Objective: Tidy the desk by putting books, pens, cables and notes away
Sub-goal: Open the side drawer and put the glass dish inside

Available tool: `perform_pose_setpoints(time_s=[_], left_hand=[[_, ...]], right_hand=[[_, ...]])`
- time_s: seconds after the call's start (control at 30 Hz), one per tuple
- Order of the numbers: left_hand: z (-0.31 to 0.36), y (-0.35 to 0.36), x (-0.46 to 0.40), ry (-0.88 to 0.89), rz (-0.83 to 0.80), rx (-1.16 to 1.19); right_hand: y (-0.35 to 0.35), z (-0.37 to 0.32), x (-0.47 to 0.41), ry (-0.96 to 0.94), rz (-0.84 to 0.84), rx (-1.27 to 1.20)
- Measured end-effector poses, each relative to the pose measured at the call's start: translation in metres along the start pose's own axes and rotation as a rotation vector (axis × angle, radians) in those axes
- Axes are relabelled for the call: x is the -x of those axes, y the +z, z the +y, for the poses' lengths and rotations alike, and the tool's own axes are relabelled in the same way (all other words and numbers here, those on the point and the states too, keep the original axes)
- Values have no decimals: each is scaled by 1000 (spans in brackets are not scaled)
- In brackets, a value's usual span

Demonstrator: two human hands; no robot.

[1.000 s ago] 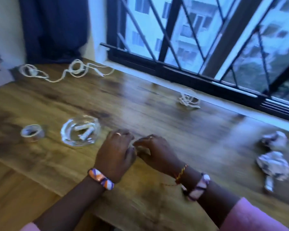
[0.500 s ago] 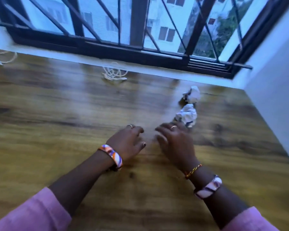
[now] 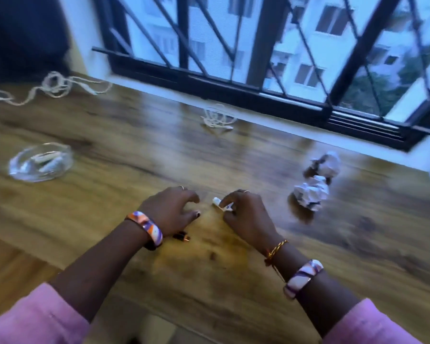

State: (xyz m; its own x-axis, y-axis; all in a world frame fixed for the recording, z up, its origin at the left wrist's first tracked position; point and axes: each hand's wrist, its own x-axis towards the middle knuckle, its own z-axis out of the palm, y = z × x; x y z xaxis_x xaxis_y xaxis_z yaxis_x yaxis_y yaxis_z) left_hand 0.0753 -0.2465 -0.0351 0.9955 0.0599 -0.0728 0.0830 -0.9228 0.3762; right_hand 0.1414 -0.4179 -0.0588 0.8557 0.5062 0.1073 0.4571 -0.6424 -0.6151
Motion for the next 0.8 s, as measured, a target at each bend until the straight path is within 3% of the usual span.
perform_pose_setpoints(time_s=[0.27,0.37,0.5,0.8], left_hand=[[-145,-69,94,-471,362,102],[-187,-82,117,-585,404,113],[-233,-83,132,-606,405,126],[-274,-85,94,-574,413,194]], right_hand=[[88,-158,-89,-273,-133,-213],[127,-213,-119,-401,-123,-170],[177,-256,-155,-501,-151,-47],[215,-263,-166,-456,-241,47]])
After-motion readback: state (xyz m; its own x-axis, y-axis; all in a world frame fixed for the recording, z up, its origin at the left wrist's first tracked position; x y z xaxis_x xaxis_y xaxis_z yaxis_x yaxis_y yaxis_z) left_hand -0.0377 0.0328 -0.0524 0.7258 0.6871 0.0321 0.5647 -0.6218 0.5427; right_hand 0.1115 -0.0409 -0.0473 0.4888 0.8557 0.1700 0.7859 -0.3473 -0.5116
